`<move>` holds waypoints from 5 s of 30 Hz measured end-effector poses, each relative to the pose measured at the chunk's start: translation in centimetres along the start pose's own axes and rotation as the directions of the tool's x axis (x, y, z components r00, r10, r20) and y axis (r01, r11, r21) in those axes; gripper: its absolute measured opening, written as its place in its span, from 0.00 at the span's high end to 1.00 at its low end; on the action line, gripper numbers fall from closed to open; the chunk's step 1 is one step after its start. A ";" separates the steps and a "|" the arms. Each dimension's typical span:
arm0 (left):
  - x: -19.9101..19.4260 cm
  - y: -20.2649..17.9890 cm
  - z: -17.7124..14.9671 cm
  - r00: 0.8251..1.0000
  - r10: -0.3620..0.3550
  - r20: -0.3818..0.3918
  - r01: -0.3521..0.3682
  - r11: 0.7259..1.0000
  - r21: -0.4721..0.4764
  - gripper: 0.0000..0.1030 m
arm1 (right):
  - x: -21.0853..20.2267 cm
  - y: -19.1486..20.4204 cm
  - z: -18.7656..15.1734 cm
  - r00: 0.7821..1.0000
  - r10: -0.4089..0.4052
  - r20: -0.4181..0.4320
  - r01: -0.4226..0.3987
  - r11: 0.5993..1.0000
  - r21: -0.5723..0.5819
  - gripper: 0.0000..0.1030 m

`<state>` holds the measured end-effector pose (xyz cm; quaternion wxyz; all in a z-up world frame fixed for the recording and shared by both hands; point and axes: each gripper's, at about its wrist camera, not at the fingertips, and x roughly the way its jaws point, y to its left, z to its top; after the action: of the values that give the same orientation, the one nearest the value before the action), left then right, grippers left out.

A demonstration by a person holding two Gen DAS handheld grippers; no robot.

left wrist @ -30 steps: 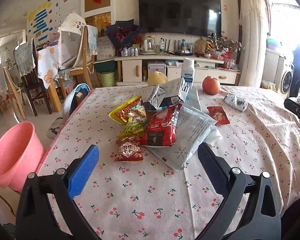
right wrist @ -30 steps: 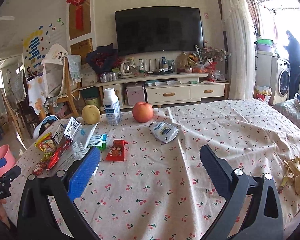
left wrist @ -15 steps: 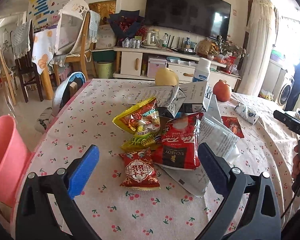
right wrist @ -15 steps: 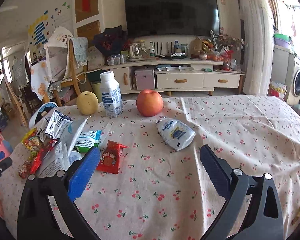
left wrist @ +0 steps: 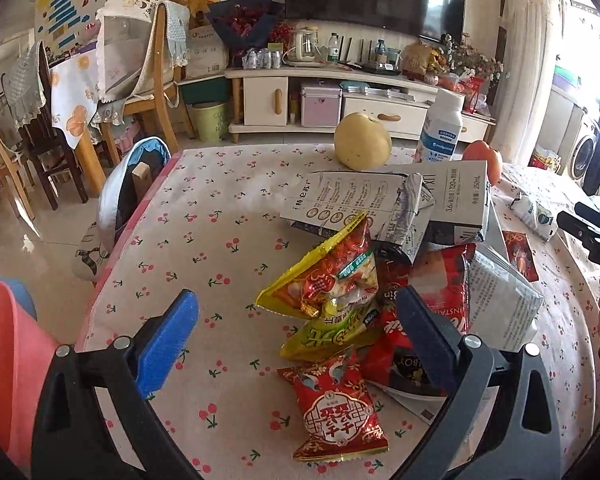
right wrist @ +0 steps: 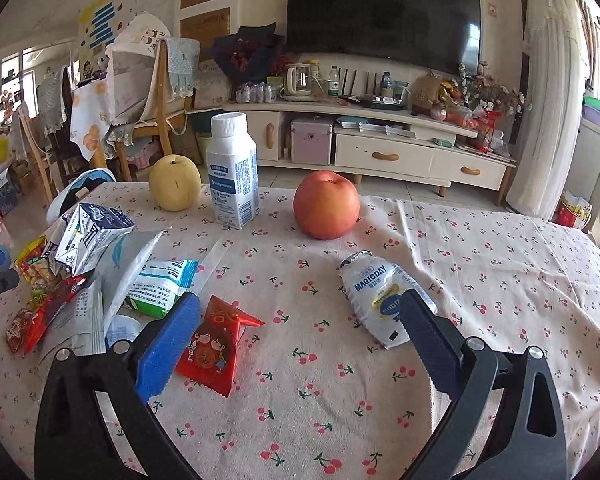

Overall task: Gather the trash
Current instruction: 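Close the left gripper on the yellow chip bag, then grasp the white MAGICDAY pouch with the right gripper while the left lifts the yellow bag, then carry both held items over the pink bucket and open both grippers, then move both open tools back over the table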

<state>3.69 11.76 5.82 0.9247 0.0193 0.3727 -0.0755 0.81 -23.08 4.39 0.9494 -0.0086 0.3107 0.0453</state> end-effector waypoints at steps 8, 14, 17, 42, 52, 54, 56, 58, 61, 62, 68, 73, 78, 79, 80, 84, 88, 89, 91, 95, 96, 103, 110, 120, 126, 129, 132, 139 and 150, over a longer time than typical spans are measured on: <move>2.6 -1.1 1.8 0.994 -0.059 -0.097 0.065 0.996 0.057 0.04 | -0.6 -0.4 1.0 0.986 0.164 0.007 -0.163 0.974 0.157 0.04; 4.0 -1.1 2.0 0.985 -0.068 -0.157 0.080 0.994 0.069 0.39 | -3.0 -3.2 2.1 0.980 0.185 0.068 -0.197 0.926 0.323 0.04; 3.3 -1.6 1.9 0.989 -0.060 -0.132 0.073 0.993 0.096 0.56 | -3.1 -5.2 2.4 0.985 0.153 0.076 -0.170 0.918 0.359 0.04; 0.2 1.9 0.7 0.990 -0.120 -0.076 0.103 0.975 -0.198 0.90 | 9.6 -5.9 -0.7 0.962 -0.040 -0.271 0.047 0.999 0.016 0.39; -1.2 3.6 0.8 0.982 -0.184 -0.030 0.171 0.952 -0.253 0.90 | 5.8 -3.0 -1.4 0.974 0.045 -0.221 -0.031 0.997 0.067 0.39; -1.6 4.0 0.8 0.981 -0.194 -0.019 0.183 0.947 -0.265 0.90 | 4.2 -2.2 -1.2 0.979 0.066 -0.193 -0.049 0.995 0.092 0.39; -2.1 4.5 0.8 0.979 -0.203 -0.004 0.194 0.942 -0.275 0.90 | 2.7 -1.5 -1.1 0.982 0.094 -0.163 -0.075 0.990 0.118 0.39; -2.5 5.0 0.7 0.977 -0.211 0.009 0.205 0.936 -0.286 0.90 | 1.1 -0.5 -1.1 0.984 0.118 -0.135 -0.099 0.986 0.137 0.39; -3.5 5.8 0.8 0.975 -0.221 0.033 0.220 0.929 -0.296 0.90 | -1.1 1.3 -1.4 0.980 0.171 -0.102 -0.151 0.972 0.179 0.39; -3.9 6.2 0.9 0.973 -0.227 0.046 0.230 0.925 -0.302 0.90 | -1.8 2.1 -1.6 0.978 0.186 -0.091 -0.166 0.968 0.186 0.39; -6.0 8.4 1.1 0.976 -0.194 0.102 0.217 0.925 -0.311 0.90 | -5.4 7.1 -2.4 0.948 0.315 -0.040 -0.300 0.931 0.208 0.39; -8.0 10.9 1.1 0.977 -0.155 0.149 0.198 0.919 -0.341 0.90 | -7.0 12.0 -1.9 0.913 0.408 -0.025 -0.395 0.897 0.200 0.39; -9.6 13.9 1.0 0.973 -0.126 0.192 0.194 0.900 -0.390 0.90 | -7.5 17.3 -1.2 0.877 0.479 -0.036 -0.467 0.868 0.167 0.39; -10.0 14.6 1.0 0.973 -0.116 0.200 0.190 0.897 -0.399 0.90 | -7.5 18.6 -1.1 0.866 0.498 -0.044 -0.486 0.859 0.160 0.39; -10.4 15.2 1.1 0.973 -0.107 0.206 0.185 0.895 -0.407 0.90 | -7.5 19.9 -0.9 0.856 0.515 -0.049 -0.503 0.851 0.152 0.39; -11.6 17.9 0.7 0.975 -0.046 0.218 0.141 0.885 -0.445 0.90 | -7.1 25.5 0.2 0.803 0.590 -0.077 -0.580 0.805 0.121 0.39; -12.8 21.1 -0.1 0.975 0.013 0.221 0.101 0.861 -0.498 0.90 | -6.8 31.4 1.8 0.753 0.651 -0.097 -0.649 0.759 0.061 0.39; -13.2 22.2 -0.4 0.975 0.027 0.220 0.094 0.848 -0.521 0.90 | -6.8 32.8 2.2 0.741 0.664 -0.103 -0.663 0.747 0.045 0.39; -13.5 23.9 -1.0 0.977 0.049 0.207 0.076 0.828 -0.556 0.90 | -6.5 35.8 2.9 0.721 0.682 -0.120 -0.686 0.728 0.020 0.39; -13.8 26.8 -2.1 0.981 0.104 0.164 0.018 0.792 -0.611 0.90 | -5.3 40.7 4.1 0.684 0.711 -0.162 -0.721 0.693 -0.007 0.39; -13.8 27.2 -2.3 0.981 0.117 0.154 0.003 0.787 -0.617 0.90 | -4.9 41.8 4.2 0.677 0.715 -0.173 -0.728 0.686 -0.011 0.39; -13.8 30.6 -3.7 0.977 0.184 0.108 -0.067 0.744 -0.665 0.90 | -3.4 46.9 3.5 0.640 0.734 -0.227 -0.756 0.655 -0.014 0.39; -13.2 32.2 -4.8 0.972 0.231 0.050 -0.130 0.699 -0.703 0.89 | -2.4 50.8 1.8 0.632 0.717 -0.293 -0.757 0.652 -0.037 0.36; -13.9 30.9 -4.5 0.909 0.411 0.064 -0.273 0.705 -0.655 0.49 | -3.0 47.2 0.4 0.729 0.647 -0.221 -0.672 0.739 -0.053 0.16; -15.2 27.8 -3.6 0.841 0.498 0.212 -0.300 0.755 -0.583 0.27 | -3.2 42.9 -0.6 0.779 0.596 -0.193 -0.610 0.792 -0.016 0.14; -15.1 26.5 -2.9 0.858 0.448 0.254 -0.255 0.798 -0.547 0.25 | -3.8 40.8 -1.0 0.793 0.586 -0.167 -0.594 0.804 0.005 0.12; -15.2 25.2 -2.0 0.863 0.433 0.261 -0.256 0.819 -0.514 0.25 | -4.6 39.0 -1.6 0.813 0.566 -0.136 -0.572 0.820 -0.001 0.10; -15.8 20.5 -0.1 0.852 0.402 0.336 -0.276 0.889 -0.365 0.17 | -7.4 35.0 -3.4 0.841 0.540 -0.043 -0.541 0.840 -0.034 0.05; -13.5 14.8 0.6 0.930 0.203 0.307 -0.138 0.966 -0.219 0.17 | -9.6 29.8 -5.0 0.872 0.483 -0.083 -0.489 0.870 -0.063 0.05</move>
<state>-3.21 27.98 15.28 0.9741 -0.0512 0.2167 0.0400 -12.60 5.54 6.38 0.8958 0.0294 0.3312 0.2949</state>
